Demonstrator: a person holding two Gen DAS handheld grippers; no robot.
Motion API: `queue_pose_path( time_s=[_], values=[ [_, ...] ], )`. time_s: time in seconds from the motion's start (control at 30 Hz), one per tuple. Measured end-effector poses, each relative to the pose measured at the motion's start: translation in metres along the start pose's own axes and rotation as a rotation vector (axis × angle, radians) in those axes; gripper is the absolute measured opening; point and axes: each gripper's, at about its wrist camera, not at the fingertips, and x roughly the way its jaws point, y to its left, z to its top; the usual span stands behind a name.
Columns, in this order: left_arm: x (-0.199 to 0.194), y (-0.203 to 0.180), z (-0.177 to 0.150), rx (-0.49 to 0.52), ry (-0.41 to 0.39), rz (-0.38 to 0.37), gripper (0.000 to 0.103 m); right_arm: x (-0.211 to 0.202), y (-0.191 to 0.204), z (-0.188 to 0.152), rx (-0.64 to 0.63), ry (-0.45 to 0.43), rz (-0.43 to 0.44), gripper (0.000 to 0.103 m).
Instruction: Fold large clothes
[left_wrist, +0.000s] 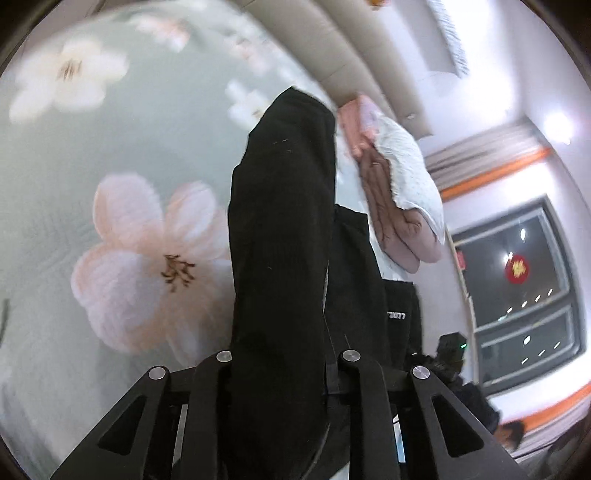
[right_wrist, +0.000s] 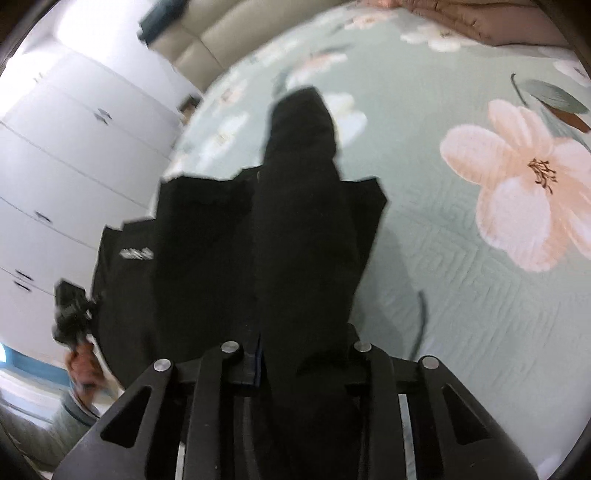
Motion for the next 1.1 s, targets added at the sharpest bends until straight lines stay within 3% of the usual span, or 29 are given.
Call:
queue_pose_path(
  time_s=[0.07, 0.27, 0.53, 0.77, 0.83, 0.87, 0.97, 1.0, 1.03, 1.1],
  values=[
    [-0.017, -0.025, -0.011, 0.061, -0.018, 0.022, 0.023, -0.021, 0.024, -0.012, -0.042, -0.043, 0.021, 0.028],
    [-0.086, -0.079, -0.049, 0.18, -0.093, -0.012, 0.023, -0.065, 0.092, -0.055, -0.138, -0.079, 0.033, 0.027],
    [-0.173, -0.072, -0.099, 0.223, -0.113, 0.0, 0.023, -0.097, 0.148, -0.114, -0.16, -0.02, 0.033, 0.027],
    [-0.16, 0.014, -0.155, 0.1, -0.056, 0.132, 0.023, -0.058, 0.119, -0.155, -0.151, 0.123, -0.043, 0.027],
    [-0.155, 0.049, -0.165, 0.041, -0.088, 0.197, 0.025, -0.047, 0.105, -0.162, -0.154, 0.098, -0.115, 0.028],
    [-0.155, 0.074, -0.169, 0.0, -0.099, 0.181, 0.027, -0.046, 0.098, -0.164, -0.155, 0.086, -0.132, 0.029],
    [-0.151, 0.134, -0.176, -0.079, -0.129, 0.178, 0.049, -0.039, 0.07, -0.166, -0.103, 0.066, -0.142, 0.033],
    [-0.149, 0.15, -0.18, -0.1, -0.129, 0.175, 0.066, -0.037, 0.061, -0.168, -0.084, 0.062, -0.144, 0.04],
    [-0.15, 0.169, -0.184, -0.151, -0.122, 0.15, 0.073, -0.037, 0.053, -0.171, -0.06, 0.054, -0.172, 0.06],
    [-0.162, 0.179, -0.191, -0.232, -0.124, 0.091, 0.073, -0.042, 0.039, -0.18, 0.012, 0.046, -0.306, 0.076]
  ],
)
